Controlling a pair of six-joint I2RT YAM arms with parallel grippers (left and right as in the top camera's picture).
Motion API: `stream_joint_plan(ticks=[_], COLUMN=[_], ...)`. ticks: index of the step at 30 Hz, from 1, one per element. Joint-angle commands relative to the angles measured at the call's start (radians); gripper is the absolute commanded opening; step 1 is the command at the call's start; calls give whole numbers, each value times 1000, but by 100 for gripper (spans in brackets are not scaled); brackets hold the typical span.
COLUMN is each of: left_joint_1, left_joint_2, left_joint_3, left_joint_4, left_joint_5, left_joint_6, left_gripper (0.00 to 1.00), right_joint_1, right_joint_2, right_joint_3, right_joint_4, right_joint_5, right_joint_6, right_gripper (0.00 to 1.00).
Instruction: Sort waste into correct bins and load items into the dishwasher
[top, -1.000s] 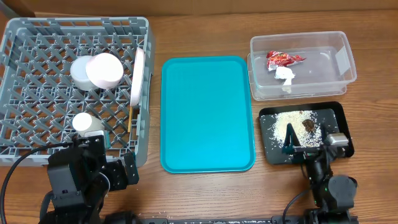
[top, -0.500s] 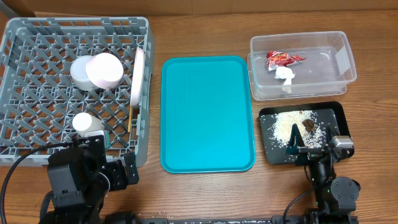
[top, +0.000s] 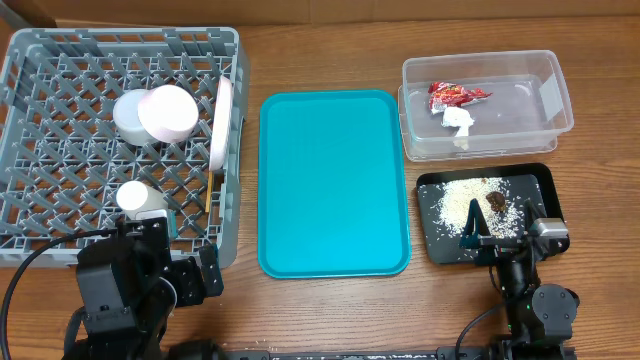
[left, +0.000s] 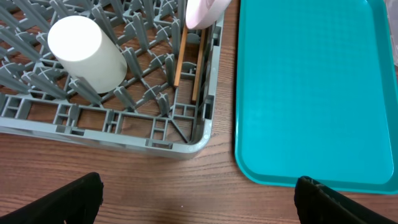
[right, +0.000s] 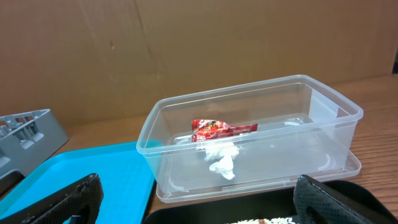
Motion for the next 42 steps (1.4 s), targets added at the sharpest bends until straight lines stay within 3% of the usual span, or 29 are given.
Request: stream_joint_plan(ticks=[1, 12, 18, 25, 31, 34, 42], left_joint_1=[-7, -14, -128, -160, -166, -166, -166], left_joint_2=[-7, -35, -230, -501, -619, -618, -618], left_joint_3=[0, -9, -259, -657, -867, -928, -977], left_joint_4=[1, 13, 348, 817, 1097, 1168, 1172], left_joint_5=[11, 1, -44, -41, -45, -59, -79], left_joint_6=[19, 27, 22, -1, -3, -3, -3], left_gripper=[100, 100, 100, 100, 100, 100, 100], right_joint_1=[-3, -3, -3, -3, -3, -3, -3], right_joint_2=[-11, -11, -11, -11, -11, -11, -11], right_joint_3=[-10, -10, -10, -10, -10, -10, -10], right_joint_4=[3, 3, 3, 3, 3, 3, 3], right_joint_5=[-4, -4, -4, -4, -4, -4, -4], right_joint_6=[1, 1, 1, 1, 1, 1, 1], right_gripper=[100, 100, 100, 100, 100, 100, 100])
